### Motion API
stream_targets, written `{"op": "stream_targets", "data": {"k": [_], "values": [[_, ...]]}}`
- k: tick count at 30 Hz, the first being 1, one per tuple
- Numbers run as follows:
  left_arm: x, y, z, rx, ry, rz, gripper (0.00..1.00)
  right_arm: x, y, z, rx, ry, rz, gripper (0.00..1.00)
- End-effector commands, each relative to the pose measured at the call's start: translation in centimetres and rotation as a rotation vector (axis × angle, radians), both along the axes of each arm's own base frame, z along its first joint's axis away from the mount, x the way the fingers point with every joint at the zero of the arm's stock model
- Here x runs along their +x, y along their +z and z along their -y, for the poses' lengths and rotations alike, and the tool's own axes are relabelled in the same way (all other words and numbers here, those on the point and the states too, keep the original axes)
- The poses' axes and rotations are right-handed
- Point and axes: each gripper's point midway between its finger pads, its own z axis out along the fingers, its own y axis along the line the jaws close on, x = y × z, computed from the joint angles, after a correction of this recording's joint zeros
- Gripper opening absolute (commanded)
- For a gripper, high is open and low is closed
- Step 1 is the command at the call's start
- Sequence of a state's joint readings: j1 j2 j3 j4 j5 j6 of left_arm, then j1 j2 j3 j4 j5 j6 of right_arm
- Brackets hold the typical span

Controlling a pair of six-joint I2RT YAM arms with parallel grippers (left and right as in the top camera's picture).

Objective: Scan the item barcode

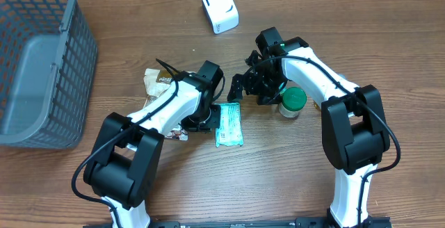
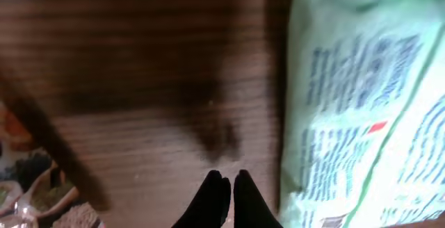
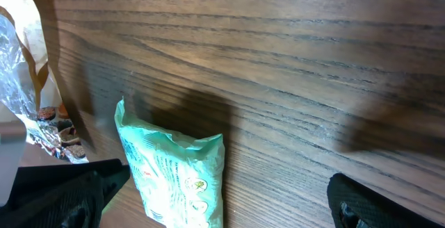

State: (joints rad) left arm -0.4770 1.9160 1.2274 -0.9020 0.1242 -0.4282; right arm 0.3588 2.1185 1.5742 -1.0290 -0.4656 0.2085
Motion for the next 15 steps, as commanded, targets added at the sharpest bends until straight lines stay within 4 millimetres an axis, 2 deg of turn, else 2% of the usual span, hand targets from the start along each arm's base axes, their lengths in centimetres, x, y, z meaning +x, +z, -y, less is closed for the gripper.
{"op": "stream_targets", "data": {"k": [1, 4, 6, 10, 15], "values": [[-0.3, 1.1, 1.9, -0.124, 0.032, -0.065, 0.04, 0.2, 1.2, -0.1, 0.018, 0.002, 0.030, 1.00], [-0.5, 2.9, 4.7, -0.300, 0.040, -0.121, 0.04, 0.2, 1.2, -0.1, 0.018, 0.003, 0.030, 1.00], [-0.9, 3.7, 5.9, -0.375, 0.050, -0.156, 0.04, 0.2, 1.2, -0.1, 0.018, 0.003, 0.029, 1.00], [-1.3, 3.6, 6.1, -0.367, 0.098, -0.182, 0.04, 0.3, 1.2, -0.1, 0.020, 0.003, 0.035, 1.00], [-1.4, 1.7, 4.3, -0.160, 0.265, -0.148, 0.04, 0.5, 1.2, -0.2, 0.023, 0.003, 0.043, 1.00]]}}
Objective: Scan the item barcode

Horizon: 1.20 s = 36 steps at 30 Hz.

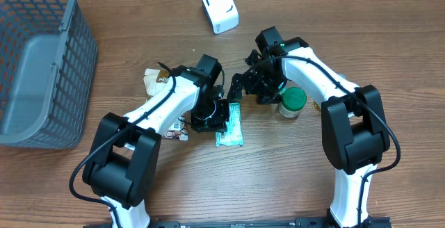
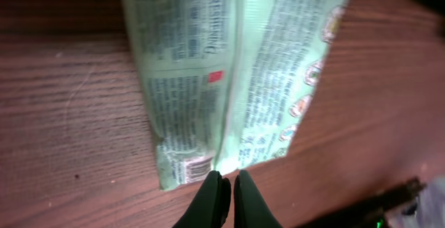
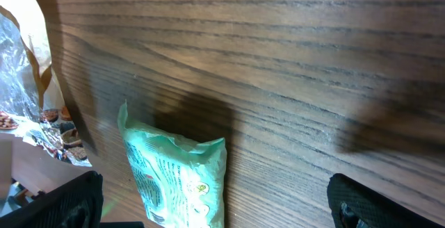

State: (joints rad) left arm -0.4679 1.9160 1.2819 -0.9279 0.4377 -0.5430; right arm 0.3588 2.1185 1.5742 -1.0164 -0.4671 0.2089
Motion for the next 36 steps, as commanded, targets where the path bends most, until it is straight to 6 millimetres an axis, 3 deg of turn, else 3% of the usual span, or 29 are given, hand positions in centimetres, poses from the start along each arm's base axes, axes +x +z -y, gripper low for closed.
{"op": "stream_targets", "data": {"k": [1, 8, 14, 26, 36], "values": [[-0.5, -1.4, -0.8, 0.153, 0.156, -0.032, 0.04, 0.2, 1.2, -0.1, 0.017, 0.003, 0.031, 1.00], [-1.3, -4.0, 0.3, 0.187, 0.173, 0.033, 0.04, 0.2, 1.2, -0.1, 0.017, 0.003, 0.032, 1.00], [0.1, -4.5, -2.8, 0.307, 0.094, 0.131, 0.04, 0.2, 1.2, -0.1, 0.017, 0.002, 0.031, 1.00], [4.2, -2.9, -8.6, 0.407, -0.103, 0.239, 0.04, 0.5, 1.3, -0.4, 0.011, -0.110, -0.017, 1.00], [5.4, -1.8, -8.4, 0.394, -0.203, 0.288, 0.08, -0.6, 1.3, -2.3, 0.008, -0.108, -0.036, 0.99]]}}
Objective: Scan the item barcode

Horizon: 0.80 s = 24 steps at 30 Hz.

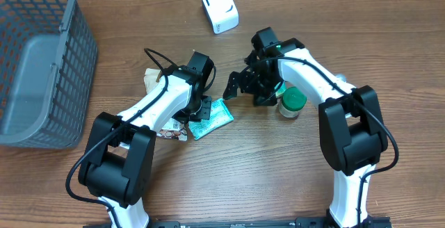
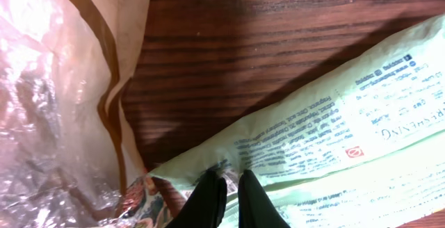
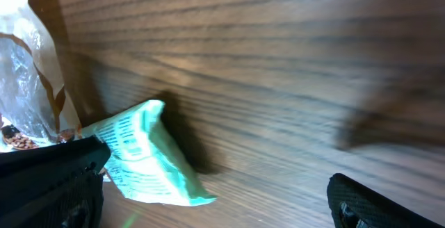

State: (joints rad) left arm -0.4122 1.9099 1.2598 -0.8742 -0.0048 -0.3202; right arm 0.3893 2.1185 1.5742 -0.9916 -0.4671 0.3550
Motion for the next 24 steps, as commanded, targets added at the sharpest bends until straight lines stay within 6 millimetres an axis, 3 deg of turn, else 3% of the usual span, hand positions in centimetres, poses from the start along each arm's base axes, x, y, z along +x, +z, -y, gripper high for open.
{"op": "stream_targets", "data": {"k": [1, 8, 14, 24], "values": [[0.5, 0.1, -0.4, 0.034, -0.047, 0.006, 0.09, -0.7, 1.2, -1.4, 0.012, -0.011, 0.002, 0.94], [0.1, 0.0, -0.8, 0.049, -0.008, -0.007, 0.09, -1.4, 0.7, -2.9, 0.007, -0.051, -0.017, 0.78], [0.1, -0.1, -1.0, 0.062, 0.019, -0.004, 0.08, -2.6, -1.4, -3.2, 0.028, -0.064, -0.047, 0.73], [0.4, -0.3, -0.8, 0.054, 0.043, 0.011, 0.08, -3.9, -2.4, -3.8, 0.095, -0.052, -0.084, 0.60]]}}
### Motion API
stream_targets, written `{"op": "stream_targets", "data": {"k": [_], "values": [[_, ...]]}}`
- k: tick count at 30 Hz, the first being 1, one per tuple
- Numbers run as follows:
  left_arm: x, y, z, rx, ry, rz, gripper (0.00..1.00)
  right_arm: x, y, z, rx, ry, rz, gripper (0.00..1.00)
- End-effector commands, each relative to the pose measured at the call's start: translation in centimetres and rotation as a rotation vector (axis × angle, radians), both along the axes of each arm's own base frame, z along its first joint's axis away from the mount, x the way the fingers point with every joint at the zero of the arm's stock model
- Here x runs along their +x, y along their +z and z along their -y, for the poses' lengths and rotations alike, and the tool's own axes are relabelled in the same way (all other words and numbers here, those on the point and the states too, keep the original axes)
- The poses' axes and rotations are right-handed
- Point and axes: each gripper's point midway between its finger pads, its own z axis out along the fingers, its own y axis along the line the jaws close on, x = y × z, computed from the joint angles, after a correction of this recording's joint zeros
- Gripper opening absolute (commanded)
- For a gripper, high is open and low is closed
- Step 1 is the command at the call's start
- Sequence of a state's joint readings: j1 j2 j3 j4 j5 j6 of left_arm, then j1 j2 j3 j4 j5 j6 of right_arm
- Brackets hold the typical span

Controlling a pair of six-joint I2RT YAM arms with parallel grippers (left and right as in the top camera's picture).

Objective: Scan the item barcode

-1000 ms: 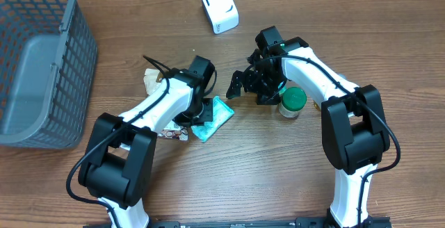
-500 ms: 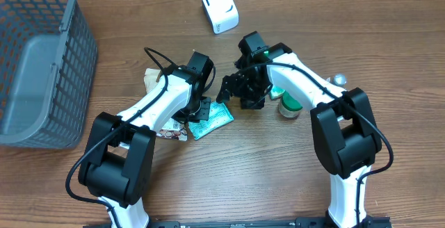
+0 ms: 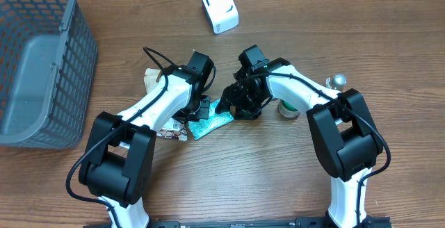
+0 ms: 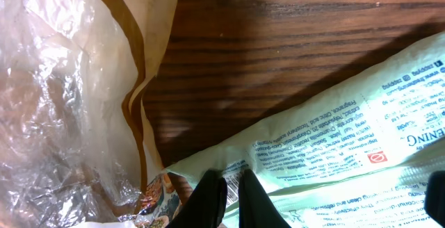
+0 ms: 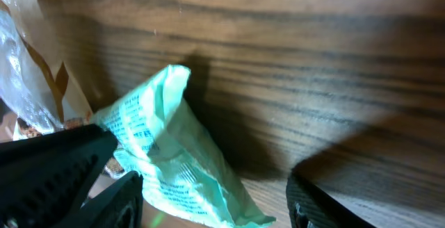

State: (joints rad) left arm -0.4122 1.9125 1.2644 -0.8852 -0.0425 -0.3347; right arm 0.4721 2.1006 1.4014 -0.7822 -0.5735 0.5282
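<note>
A mint-green printed packet lies slanted mid-table, one end raised. My left gripper is shut on its lower-left edge; in the left wrist view the fingertips pinch the packet beside a barcode. My right gripper is open at the packet's upper right end. In the right wrist view the packet rises between its spread fingers. A white scanner stands at the back.
A grey basket fills the left edge. Clear snack bags lie under and beside my left arm, seen crinkled in the left wrist view. A green-lidded jar and a small silver object sit by the right arm.
My right gripper has moved left from beside the jar to the packet's raised end, its open fingers now on either side of it. The left gripper still holds the packet's edge.
The packet first lay flat and lengthwise beside my shut left gripper. Then that gripper stood over the packet's end. Later the packet was turned slantwise with the left gripper shut on its edge. Now the open right gripper has come up to it.
</note>
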Motion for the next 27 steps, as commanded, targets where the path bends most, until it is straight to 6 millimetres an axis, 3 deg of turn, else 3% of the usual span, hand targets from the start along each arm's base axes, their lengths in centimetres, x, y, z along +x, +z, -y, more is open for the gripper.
{"op": "stream_targets", "data": {"k": [1, 8, 14, 18, 20, 22, 27], "values": [[0.3, -0.3, -0.2, 0.016, 0.028, 0.004, 0.08, -0.4, 0.0, -0.1, 0.008, 0.002, 0.004, 0.59], [0.2, -0.3, -0.2, 0.016, 0.029, 0.003, 0.06, -0.1, -0.3, -1.7, 0.130, -0.018, 0.022, 0.45], [0.2, -0.3, -0.2, 0.017, 0.028, 0.002, 0.05, -0.6, 0.8, -4.1, 0.367, 0.047, 0.074, 0.43], [0.2, -0.3, -0.2, 0.017, 0.028, 0.003, 0.05, -0.5, 1.1, -4.4, 0.394, 0.057, 0.086, 0.42], [0.2, -0.3, -0.2, 0.017, 0.028, 0.002, 0.05, -0.4, 1.2, -4.5, 0.405, 0.065, 0.097, 0.32], [0.2, -0.3, -0.2, 0.017, 0.028, 0.003, 0.04, -0.5, 1.6, -4.7, 0.428, 0.077, 0.102, 0.28], [0.2, -0.3, -0.2, 0.017, 0.028, 0.003, 0.04, -0.5, 1.6, -4.7, 0.427, 0.076, 0.100, 0.34]]}}
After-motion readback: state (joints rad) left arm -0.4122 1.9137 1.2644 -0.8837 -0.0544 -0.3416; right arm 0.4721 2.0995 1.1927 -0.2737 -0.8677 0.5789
